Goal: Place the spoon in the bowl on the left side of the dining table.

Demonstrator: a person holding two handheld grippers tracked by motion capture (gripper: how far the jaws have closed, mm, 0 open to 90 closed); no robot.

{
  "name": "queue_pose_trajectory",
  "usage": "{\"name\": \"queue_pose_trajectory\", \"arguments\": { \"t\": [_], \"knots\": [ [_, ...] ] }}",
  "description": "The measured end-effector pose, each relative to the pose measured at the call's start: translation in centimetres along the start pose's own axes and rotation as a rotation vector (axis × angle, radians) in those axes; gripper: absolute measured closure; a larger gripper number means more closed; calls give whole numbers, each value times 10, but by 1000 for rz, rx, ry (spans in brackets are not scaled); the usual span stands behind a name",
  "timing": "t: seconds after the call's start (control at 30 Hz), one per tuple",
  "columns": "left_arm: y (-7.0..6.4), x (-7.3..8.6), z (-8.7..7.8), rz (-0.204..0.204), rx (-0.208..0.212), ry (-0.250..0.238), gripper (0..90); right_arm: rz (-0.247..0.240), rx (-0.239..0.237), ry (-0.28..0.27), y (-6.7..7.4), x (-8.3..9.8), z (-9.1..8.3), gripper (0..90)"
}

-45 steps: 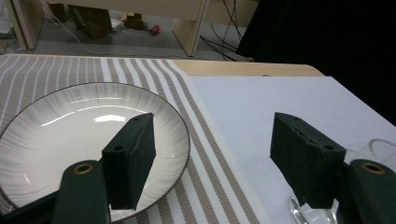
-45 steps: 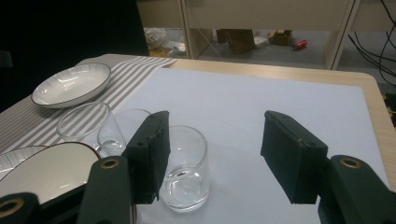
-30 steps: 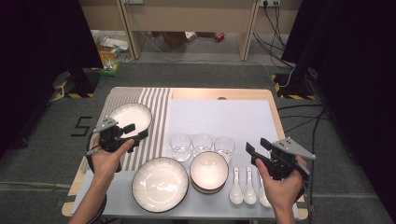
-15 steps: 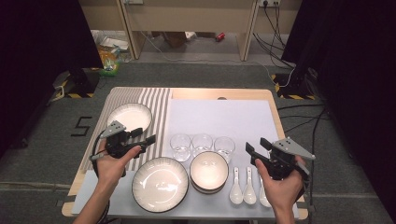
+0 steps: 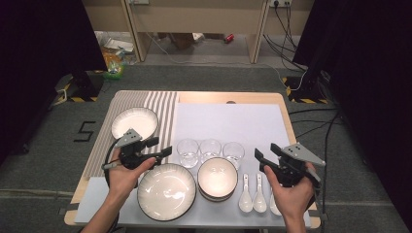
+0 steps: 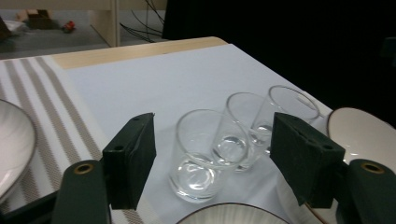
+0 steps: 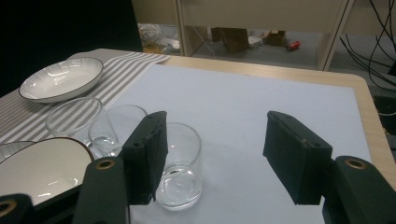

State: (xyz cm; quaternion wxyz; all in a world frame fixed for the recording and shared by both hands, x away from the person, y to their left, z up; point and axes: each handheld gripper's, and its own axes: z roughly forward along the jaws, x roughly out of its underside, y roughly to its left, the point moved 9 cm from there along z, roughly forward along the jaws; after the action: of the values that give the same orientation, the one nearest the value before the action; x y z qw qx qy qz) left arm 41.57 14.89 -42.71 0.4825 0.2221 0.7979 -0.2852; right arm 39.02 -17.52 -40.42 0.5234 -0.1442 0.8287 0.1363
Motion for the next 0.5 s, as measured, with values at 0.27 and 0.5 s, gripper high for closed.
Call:
{"name": "queue_pose_trajectory", "arguments": {
  "t": [0.27, 0.5],
  "knots": [
    [-17, 4, 8, 24, 39, 23, 305, 9, -3, 1, 3, 0, 1, 397],
    [-30, 8, 15, 43, 67, 42, 308, -10, 6, 6, 2, 1, 2, 395]
  ]
}}
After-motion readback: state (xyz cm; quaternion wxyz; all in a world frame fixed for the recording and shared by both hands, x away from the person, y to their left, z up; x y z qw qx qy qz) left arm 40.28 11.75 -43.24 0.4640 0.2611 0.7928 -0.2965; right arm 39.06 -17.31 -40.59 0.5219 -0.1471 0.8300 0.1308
